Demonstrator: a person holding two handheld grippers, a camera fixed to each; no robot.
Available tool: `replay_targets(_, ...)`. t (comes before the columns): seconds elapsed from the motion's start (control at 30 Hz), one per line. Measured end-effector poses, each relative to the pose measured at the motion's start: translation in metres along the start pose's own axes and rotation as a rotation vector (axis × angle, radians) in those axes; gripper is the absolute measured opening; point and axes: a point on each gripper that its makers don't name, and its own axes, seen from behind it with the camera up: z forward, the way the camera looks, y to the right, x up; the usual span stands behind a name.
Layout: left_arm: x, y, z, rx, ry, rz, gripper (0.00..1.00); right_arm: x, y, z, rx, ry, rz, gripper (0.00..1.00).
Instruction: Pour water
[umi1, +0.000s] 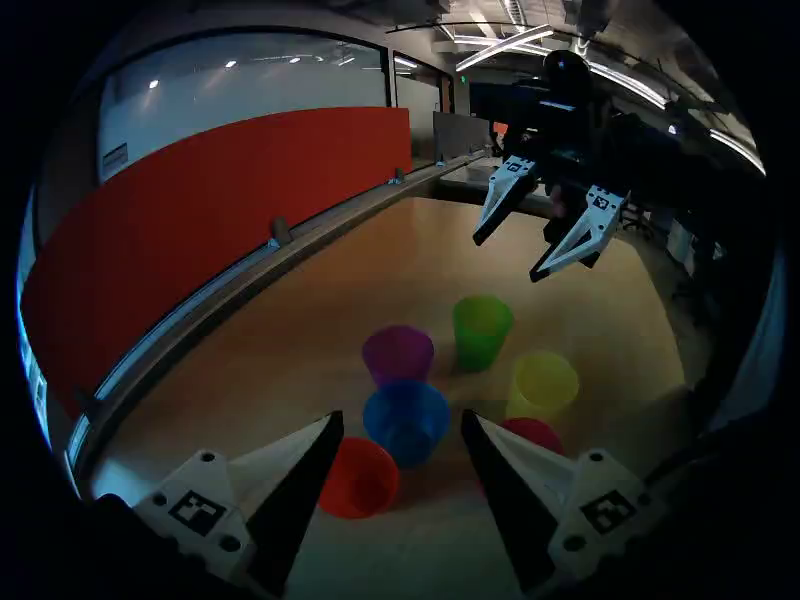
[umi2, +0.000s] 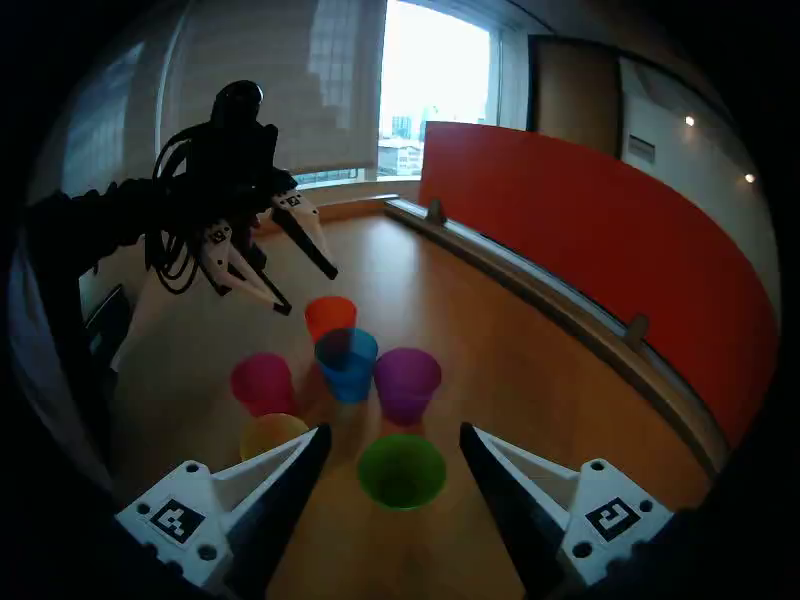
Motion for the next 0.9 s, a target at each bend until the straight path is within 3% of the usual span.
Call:
replay_targets(0.4,-0.013,0.004,0.023,-0.034,-0.039,0.012,0.87,-0.017,-0.002,0.015,0.024,-0.033,-0.005,1.0)
replay_targets(0.9,-0.023,0.005,0.038,-0.049,-0.07,0.024,0.87,-0.029,-0.002,0.025,0.032,-0.051,0.002,1.0)
